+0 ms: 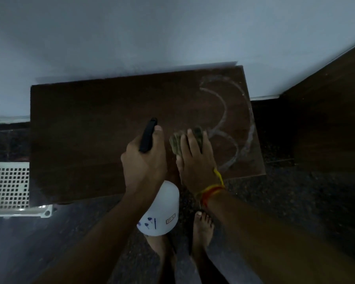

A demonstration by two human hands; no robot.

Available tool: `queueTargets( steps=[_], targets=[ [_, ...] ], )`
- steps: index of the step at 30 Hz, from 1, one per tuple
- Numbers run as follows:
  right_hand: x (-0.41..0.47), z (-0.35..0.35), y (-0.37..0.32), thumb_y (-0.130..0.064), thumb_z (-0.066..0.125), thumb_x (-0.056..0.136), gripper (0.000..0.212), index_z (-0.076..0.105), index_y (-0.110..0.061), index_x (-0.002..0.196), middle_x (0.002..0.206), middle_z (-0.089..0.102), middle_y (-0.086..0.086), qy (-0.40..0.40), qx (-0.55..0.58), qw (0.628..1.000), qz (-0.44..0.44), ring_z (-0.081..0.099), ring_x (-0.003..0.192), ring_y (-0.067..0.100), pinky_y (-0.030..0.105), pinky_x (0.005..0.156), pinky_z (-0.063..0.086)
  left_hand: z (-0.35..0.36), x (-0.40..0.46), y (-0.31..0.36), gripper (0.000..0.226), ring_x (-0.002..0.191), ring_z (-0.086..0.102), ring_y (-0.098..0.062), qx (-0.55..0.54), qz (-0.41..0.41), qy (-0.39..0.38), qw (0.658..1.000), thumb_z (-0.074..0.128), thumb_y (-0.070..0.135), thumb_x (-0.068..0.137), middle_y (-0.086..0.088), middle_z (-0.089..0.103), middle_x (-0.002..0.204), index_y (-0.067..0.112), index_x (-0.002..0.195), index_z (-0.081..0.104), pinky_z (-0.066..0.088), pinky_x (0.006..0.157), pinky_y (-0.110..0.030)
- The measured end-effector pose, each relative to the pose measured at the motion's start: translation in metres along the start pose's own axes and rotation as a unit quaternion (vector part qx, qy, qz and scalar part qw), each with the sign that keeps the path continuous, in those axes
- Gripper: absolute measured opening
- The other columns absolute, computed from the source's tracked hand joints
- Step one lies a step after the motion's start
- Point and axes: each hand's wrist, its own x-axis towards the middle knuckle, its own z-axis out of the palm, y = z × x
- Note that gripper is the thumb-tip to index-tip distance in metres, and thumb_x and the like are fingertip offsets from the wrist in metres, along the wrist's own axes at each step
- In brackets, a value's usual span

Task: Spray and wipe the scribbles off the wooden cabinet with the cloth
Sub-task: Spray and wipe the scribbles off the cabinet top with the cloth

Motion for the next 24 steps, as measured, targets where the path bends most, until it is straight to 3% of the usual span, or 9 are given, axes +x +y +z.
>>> queueTargets(
  steps=[5,9,13,17,21,24],
  targets=[
    [0.026,-0.007,-0.004,-0.037,0.033,0.099,0.059,0.03,-0.005,0.149,0.156,0.026,0.016,0.05,0.033,0.997,0.048,0.015,0.143,0.048,0.055,0.118,0.017,0.002,-0.013,-0.006,0.034,0.065,0.06,-0.031,0.004,-0.01,-0.006,1.0,0.046,0.042,0.099,-0.02,0.063,0.077,0.026,0.071,0.055,0.057,0.064,-0.054],
    [-0.022,0.006,-0.013,-0.039,0.028,0.1,0.062,0.021,-0.005,0.152,0.158,0.021,0.016,-0.006,0.026,0.999,0.037,0.008,0.145,0.046,0.058,0.119,0.011,0.003,-0.019,-0.003,0.036,0.07,0.065,-0.04,0.011,-0.014,0.004,1.0,0.046,0.044,0.098,-0.021,0.066,0.078,0.025,0.069,0.055,0.058,0.067,-0.054],
    [-0.046,0.008,-0.016,-0.039,0.043,0.093,0.061,0.038,-0.007,0.145,0.152,0.035,0.013,0.018,0.025,0.999,0.038,0.023,0.14,0.047,0.055,0.114,0.024,0.004,-0.02,0.001,0.035,0.064,0.061,-0.03,0.015,-0.012,0.005,1.0,0.047,0.043,0.099,-0.019,0.065,0.076,0.024,0.07,0.055,0.057,0.067,-0.053],
    [-0.051,0.007,0.011,-0.037,0.036,0.097,0.057,0.037,-0.007,0.145,0.153,0.033,0.014,0.025,0.017,0.998,0.057,0.023,0.14,0.048,0.058,0.114,0.028,0.004,-0.02,-0.001,0.034,0.062,0.059,-0.027,0.009,-0.017,0.0,1.0,0.047,0.042,0.099,-0.01,0.059,0.07,0.024,0.071,0.054,0.058,0.066,-0.051],
    [-0.058,0.002,0.025,-0.036,0.03,0.099,0.056,0.038,-0.005,0.145,0.153,0.032,0.017,0.019,0.018,0.997,0.079,0.022,0.14,0.051,0.059,0.113,0.028,0.006,-0.024,-0.002,0.034,0.069,0.064,-0.046,0.005,-0.013,0.001,1.0,0.049,0.043,0.098,-0.027,0.066,0.081,0.023,0.07,0.055,0.057,0.066,-0.055],
    [-0.054,0.002,0.007,-0.035,0.031,0.098,0.056,0.037,-0.005,0.145,0.154,0.031,0.016,0.037,0.021,0.994,0.102,0.019,0.141,0.051,0.057,0.115,0.022,0.012,-0.028,-0.001,0.033,0.075,0.066,-0.047,0.007,-0.009,0.006,1.0,0.049,0.043,0.098,-0.029,0.067,0.086,0.027,0.069,0.053,0.057,0.065,-0.056]
  ],
)
